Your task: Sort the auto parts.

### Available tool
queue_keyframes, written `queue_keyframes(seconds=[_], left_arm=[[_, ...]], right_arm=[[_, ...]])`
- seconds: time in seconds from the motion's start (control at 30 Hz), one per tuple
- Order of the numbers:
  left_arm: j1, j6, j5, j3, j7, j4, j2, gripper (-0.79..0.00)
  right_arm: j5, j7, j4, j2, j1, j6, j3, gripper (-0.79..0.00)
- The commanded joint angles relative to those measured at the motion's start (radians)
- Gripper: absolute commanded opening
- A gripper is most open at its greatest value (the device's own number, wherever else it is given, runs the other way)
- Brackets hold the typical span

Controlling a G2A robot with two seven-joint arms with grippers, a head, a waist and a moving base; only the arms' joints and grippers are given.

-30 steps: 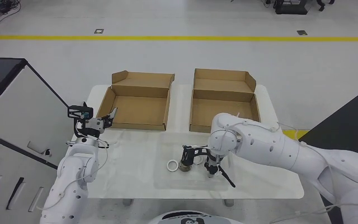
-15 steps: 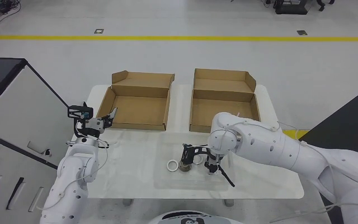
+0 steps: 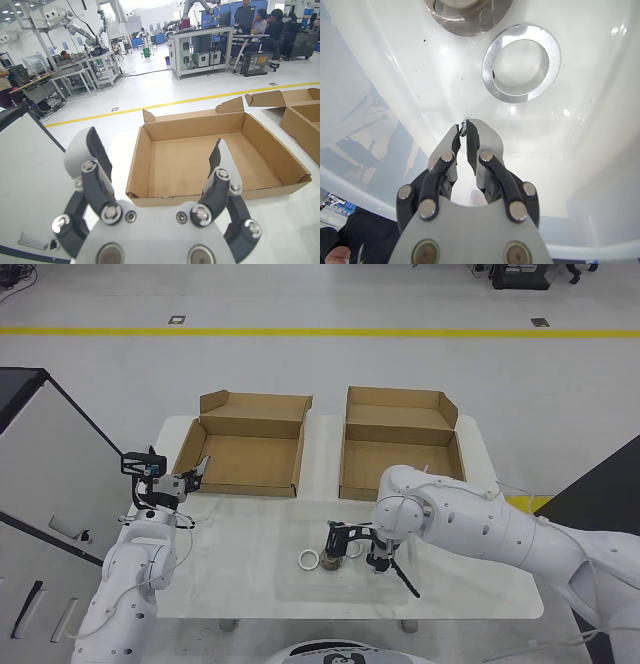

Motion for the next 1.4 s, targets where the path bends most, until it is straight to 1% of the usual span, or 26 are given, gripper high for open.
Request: queue_keyframes(seconds=[0.0,0.17,0.3,0.53,0.73,0.83,1.0,1.2,1.37], left_arm=[[0.000,0.000,0.000,0.000,0.000,0.000,0.000,0.000],[0.000,0.000,0.000,0.000,0.000,0.000,0.000,0.000],[0.000,0.000,0.000,0.000,0.000,0.000,0.000,0.000],[0.000,0.000,0.000,0.000,0.000,0.000,0.000,0.000],[0.000,0.000,0.000,0.000,0.000,0.000,0.000,0.000],[0.000,0.000,0.000,0.000,0.000,0.000,0.000,0.000],[0.000,0.000,0.000,0.000,0.000,0.000,0.000,0.000],[0.000,0.000,0.000,0.000,0.000,0.000,0.000,0.000],[0.000,0.000,0.000,0.000,0.000,0.000,0.000,0.000]], right_arm=[[0.002,0.000,0.003,0.000,0.001,-0.002,0.000,-0.785],[0.026,0.000,0.001,0.003,0.016,0.000,0.000,-0.785],[0.067,0.000,-0.024,0.013,0.050,0.016,0.000,-0.785],[0.158,0.000,-0.095,0.048,0.138,0.061,0.007,-0.785],[0.230,0.000,-0.147,0.080,0.172,0.071,0.045,-0.785],[0.265,-0.008,-0.166,0.091,0.172,0.067,0.078,-0.785],[0.329,-0.066,-0.171,0.106,0.159,0.049,0.140,-0.785],[0.397,-0.141,-0.138,0.122,0.128,0.011,0.205,-0.785],[0.453,-0.196,-0.095,0.131,0.093,-0.042,0.246,-0.785]])
